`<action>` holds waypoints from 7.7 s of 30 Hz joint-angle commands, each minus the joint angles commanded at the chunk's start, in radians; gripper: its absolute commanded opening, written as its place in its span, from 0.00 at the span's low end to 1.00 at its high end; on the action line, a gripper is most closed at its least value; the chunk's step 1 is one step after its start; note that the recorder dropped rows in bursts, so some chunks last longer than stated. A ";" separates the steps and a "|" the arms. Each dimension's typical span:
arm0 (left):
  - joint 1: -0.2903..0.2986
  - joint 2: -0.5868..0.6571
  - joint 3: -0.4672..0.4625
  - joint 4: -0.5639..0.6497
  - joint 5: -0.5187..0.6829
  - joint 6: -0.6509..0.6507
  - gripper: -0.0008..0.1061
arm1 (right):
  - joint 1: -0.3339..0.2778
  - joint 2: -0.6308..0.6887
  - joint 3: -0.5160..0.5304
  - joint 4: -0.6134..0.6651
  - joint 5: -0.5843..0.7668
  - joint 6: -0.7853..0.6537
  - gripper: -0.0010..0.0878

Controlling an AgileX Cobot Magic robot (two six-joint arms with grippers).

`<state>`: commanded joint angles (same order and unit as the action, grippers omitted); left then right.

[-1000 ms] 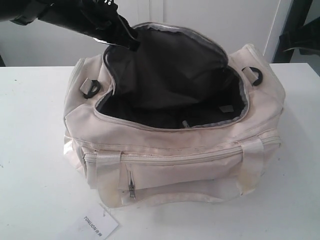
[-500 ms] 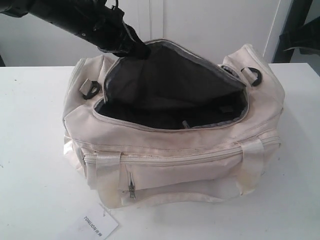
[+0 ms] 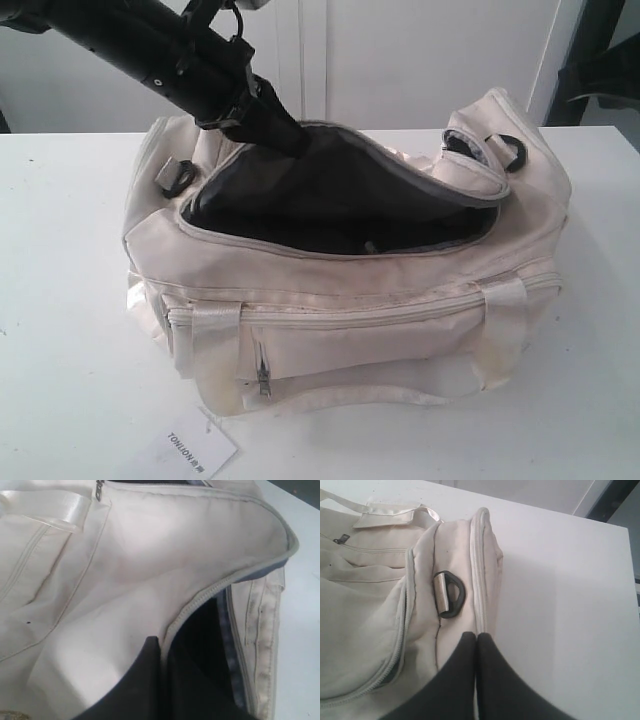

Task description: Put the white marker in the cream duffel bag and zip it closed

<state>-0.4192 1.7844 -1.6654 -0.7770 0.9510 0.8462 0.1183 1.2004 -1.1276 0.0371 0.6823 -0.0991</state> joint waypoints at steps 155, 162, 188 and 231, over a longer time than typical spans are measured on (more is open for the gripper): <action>0.310 0.020 0.000 0.094 -0.005 -0.594 0.01 | 0.000 0.000 0.000 0.156 0.031 -0.018 0.01; 0.318 0.020 0.000 0.085 0.040 -0.486 0.01 | 0.017 0.067 0.000 0.546 0.057 -0.351 0.01; 0.318 0.020 0.000 0.089 0.028 -0.424 0.01 | 0.306 0.390 -0.233 0.652 -0.129 -0.816 0.01; 0.316 0.020 0.000 0.093 0.026 -0.424 0.01 | 0.370 0.754 -0.437 0.798 -0.064 -1.427 0.39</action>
<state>-0.1034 1.8039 -1.6654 -0.6839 0.9768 0.4224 0.4881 1.9548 -1.5646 0.8347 0.6186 -1.5260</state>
